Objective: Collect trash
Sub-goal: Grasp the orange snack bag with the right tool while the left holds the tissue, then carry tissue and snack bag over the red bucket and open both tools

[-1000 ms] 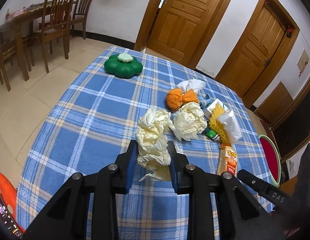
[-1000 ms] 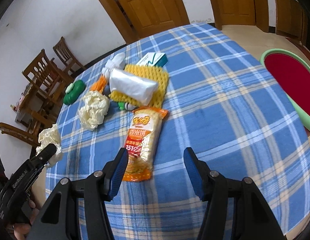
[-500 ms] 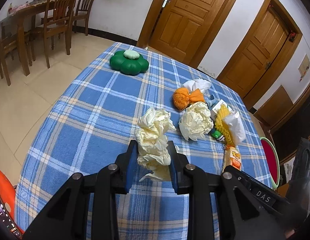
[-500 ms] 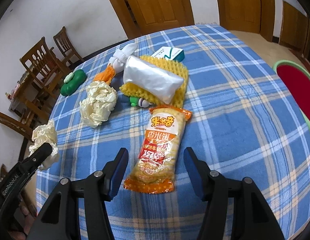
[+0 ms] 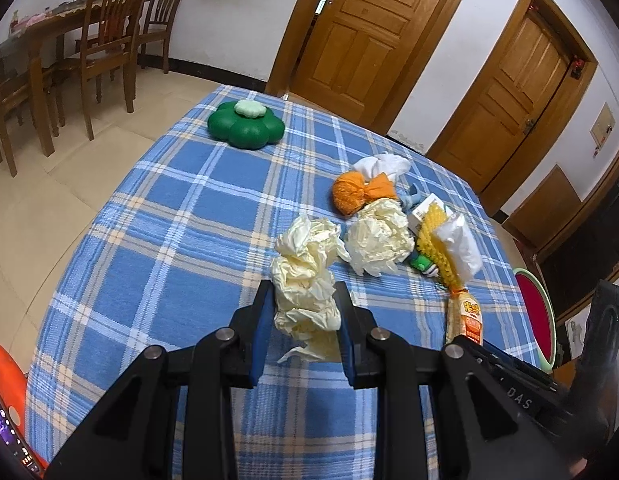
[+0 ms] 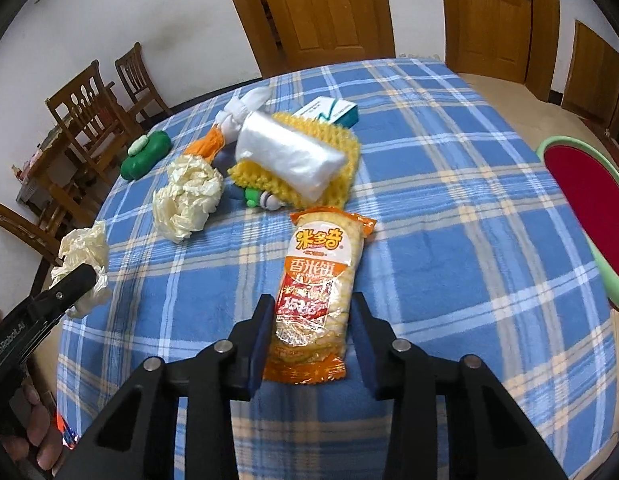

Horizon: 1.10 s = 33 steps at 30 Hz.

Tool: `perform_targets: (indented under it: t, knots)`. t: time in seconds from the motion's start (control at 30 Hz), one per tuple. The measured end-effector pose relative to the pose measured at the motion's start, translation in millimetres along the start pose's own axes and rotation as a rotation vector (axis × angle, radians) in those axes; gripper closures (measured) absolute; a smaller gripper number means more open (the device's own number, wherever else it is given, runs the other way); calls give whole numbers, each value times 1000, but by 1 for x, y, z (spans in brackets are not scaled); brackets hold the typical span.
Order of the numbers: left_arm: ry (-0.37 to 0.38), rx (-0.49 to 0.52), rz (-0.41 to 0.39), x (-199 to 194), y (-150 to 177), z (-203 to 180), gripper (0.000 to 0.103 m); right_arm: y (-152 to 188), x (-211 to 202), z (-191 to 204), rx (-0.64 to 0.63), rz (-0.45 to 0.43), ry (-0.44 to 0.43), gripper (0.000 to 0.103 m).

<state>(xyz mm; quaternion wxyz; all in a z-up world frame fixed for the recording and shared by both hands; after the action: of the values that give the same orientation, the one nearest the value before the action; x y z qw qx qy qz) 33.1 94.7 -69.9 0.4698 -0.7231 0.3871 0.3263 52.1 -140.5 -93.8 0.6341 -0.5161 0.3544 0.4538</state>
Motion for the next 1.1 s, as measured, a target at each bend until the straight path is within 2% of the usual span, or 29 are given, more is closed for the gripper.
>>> perform_targets:
  t: [0.4, 0.73, 1.1]
  knots:
    - [43, 62, -2, -9, -2, -28, 74, -4, -48, -31, 22, -82, -36, 62]
    - [91, 162, -3, -18, -16, -71, 74, -23, -94, -56, 20, -161, -4, 62]
    - [130, 273, 4, -20, -37, -123, 74, -43, -126, -95, 78, -174, -6, 62]
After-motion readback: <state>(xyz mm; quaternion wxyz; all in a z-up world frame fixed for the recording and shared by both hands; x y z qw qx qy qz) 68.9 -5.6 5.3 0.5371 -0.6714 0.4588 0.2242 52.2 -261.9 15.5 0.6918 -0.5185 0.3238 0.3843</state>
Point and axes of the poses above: each gripper's, at about its wrist camera, not at the fingertips, and x roughly the way its jaws point, z to its left, y to its underside, the point moved 2 cm from there along x, roughly the way its jaws point, and after that the axes turned 14 degrees about z, right-handed, at the moved point
